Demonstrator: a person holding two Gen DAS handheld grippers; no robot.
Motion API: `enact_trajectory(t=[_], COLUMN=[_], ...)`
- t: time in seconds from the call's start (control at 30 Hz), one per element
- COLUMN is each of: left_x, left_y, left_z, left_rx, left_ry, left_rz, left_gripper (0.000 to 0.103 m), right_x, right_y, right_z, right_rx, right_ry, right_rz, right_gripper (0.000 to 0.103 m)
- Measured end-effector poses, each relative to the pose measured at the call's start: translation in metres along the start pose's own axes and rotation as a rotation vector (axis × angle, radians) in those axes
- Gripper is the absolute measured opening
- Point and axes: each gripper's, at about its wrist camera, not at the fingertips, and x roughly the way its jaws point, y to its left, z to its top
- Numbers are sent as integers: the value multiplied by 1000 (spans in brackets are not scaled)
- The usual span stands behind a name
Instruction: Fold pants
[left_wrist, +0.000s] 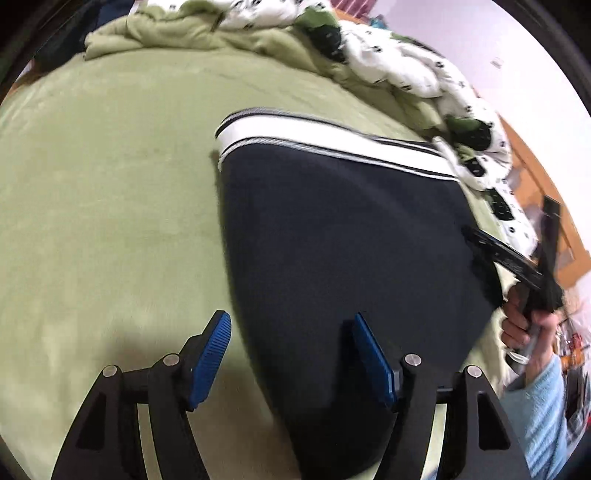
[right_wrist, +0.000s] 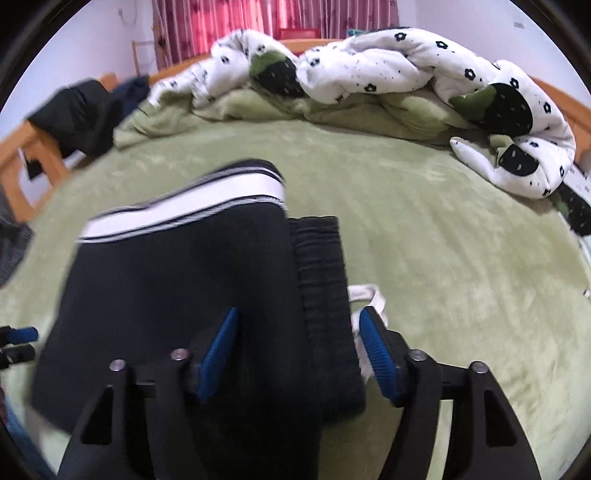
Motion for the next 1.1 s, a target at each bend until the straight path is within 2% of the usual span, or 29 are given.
enact_trajectory(t=[0.07,0.13,0.33,0.37,0.4,0.43,0.47,0.5,0.57,0.63,0.7,0.73,0.8,0.87,1.0,1.1], left_x=[15,21,34,36,37,37,37,34,25,12,0,-6,-15,-29,-69,-102], left_y=[10,19,15,15,15,14,11,6,-4,-8,-6,-1,11,22,45,76], left_z=[5,7,21,25,29,31,34,37,40,43,50,54,58,61,63,66], left_rx=[-34,-73,-52,-67,-85,-95,-96,-79,-44,-16,-19,-39,-85,-105,-106,-89], left_ry=[6,-11,-39,-31,-25,-20,-19,-30,-69,-93,-95,-89,-81,-89,-143,-166], left_rz=[-29,-85,-116,-126,-135,-144,-150,-140,-95,-81,-104,-124,-164,-170,-96,-23], left_gripper=[69,69,66,63,55,48,37,27,18,12,10,10,9,9,9,9], right_x=[11,20,42,44,47,50,50,49,46,35,20,11,-4,-16,-32,-33], right_y=[-9,-23,-24,-25,-28,-31,-33,-35,-35,-33,-30,-27,-15,10,50,90], right_z=[1,0,-3,-4,-4,-4,-4,-5,-6,-4,1,3,8,14,24,30], right_rx=[30,76,111,121,141,164,180,198,203,209,233,253,264,226,224,254], right_ry=[16,48,70,74,86,101,103,97,88,56,26,6,-15,-36,-52,-36], right_rz=[26,94,138,153,177,211,246,272,274,259,256,265,249,193,225,301], right_gripper=[67,67,66,66,66,59,59,58,54,41,29,26,24,24,22,22])
